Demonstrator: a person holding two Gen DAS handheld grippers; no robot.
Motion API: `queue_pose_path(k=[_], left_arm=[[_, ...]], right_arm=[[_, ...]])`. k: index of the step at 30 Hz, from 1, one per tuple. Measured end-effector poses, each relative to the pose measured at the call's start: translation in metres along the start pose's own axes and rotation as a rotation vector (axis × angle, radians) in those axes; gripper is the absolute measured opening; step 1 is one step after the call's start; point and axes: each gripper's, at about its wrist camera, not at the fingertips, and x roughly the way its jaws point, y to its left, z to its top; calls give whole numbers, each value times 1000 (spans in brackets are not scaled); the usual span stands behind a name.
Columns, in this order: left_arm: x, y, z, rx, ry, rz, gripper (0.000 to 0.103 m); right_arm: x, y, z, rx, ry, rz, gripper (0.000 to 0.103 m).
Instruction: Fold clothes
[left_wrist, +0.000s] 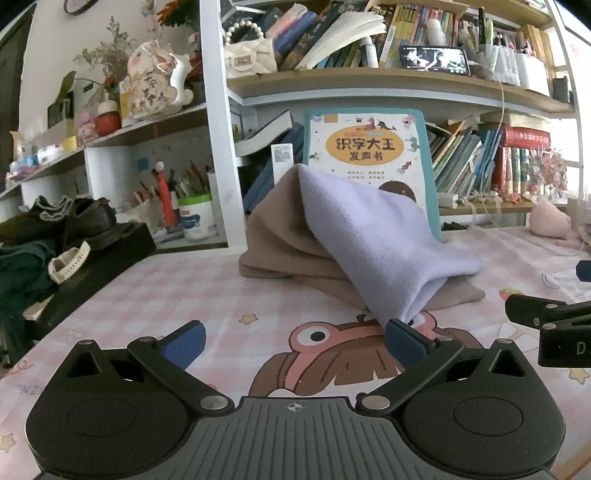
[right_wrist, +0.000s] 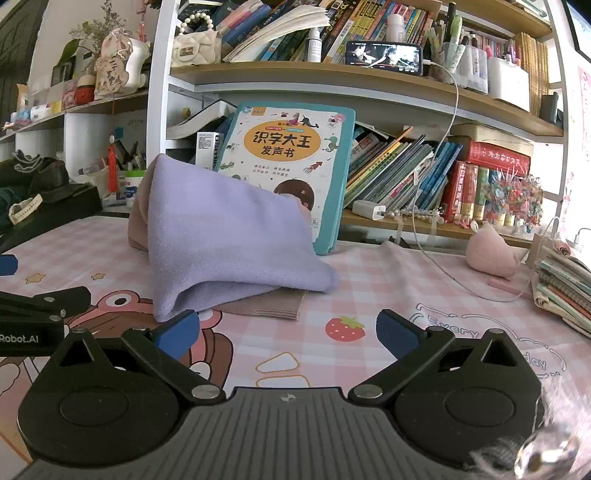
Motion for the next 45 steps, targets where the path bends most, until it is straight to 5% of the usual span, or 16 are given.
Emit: queue_pose_path(k=[8,45], left_arm=[[4,2,6,-14,49,-6,103],[3,-4,-1,12,27,1,103]], right_arm=[[-1,-2,0,3,-6,-3,103],[-1,-1,0,9,-12,-17,103]])
